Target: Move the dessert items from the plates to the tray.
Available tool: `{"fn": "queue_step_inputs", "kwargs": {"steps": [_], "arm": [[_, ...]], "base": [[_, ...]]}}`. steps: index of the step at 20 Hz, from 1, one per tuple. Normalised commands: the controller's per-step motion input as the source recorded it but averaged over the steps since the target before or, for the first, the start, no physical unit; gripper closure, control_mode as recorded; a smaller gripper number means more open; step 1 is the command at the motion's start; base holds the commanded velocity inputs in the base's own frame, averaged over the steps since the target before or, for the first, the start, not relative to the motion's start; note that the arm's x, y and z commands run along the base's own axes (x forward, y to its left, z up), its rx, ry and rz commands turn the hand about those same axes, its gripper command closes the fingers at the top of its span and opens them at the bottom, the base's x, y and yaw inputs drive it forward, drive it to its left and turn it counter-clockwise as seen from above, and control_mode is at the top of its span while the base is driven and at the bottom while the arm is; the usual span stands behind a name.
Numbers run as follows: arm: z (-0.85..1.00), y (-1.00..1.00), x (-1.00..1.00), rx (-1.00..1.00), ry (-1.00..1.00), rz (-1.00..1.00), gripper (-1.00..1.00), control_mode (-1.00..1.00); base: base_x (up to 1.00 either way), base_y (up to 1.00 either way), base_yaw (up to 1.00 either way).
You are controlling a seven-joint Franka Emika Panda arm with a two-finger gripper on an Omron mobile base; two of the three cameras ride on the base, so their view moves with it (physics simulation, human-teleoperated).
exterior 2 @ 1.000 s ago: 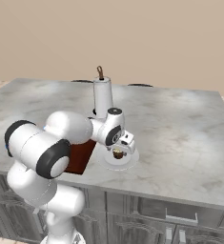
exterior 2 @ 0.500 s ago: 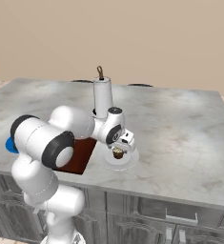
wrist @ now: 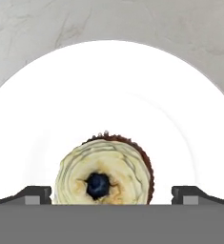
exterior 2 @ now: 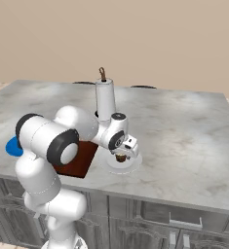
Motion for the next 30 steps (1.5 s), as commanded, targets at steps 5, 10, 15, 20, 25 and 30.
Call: {"fn": "queue_step_inputs", "kwargs": {"steps": [5, 10, 15, 20, 25, 30], "arm": [[-0.16, 0.00, 0.01, 0.00, 0.00, 0.00, -1.00, -1.00], [-0.19, 0.00, 0.00, 0.00, -0.01, 0.00, 1.00, -1.00], [-0.15, 0.01, -0.01, 0.00, -0.04, 0.00, 1.00, -1.00], [0.71, 0.00, -0.02, -0.05, -0.01, 0.04, 1.00, -1.00], [0.97, 0.15, -0.11, -0.01, 0.06, 0.07, 1.00, -1.00], [0.50, 0.53, -0.05, 0.04, 0.25, 0.08, 1.00, -1.00]], "base": [[0.00, 0.00, 0.00], [0.00, 0.00, 0.00], [0.00, 0.00, 0.00], [0.00, 0.00, 0.00], [0.00, 0.00, 0.00], [0.00, 0.00, 0.00]]}}
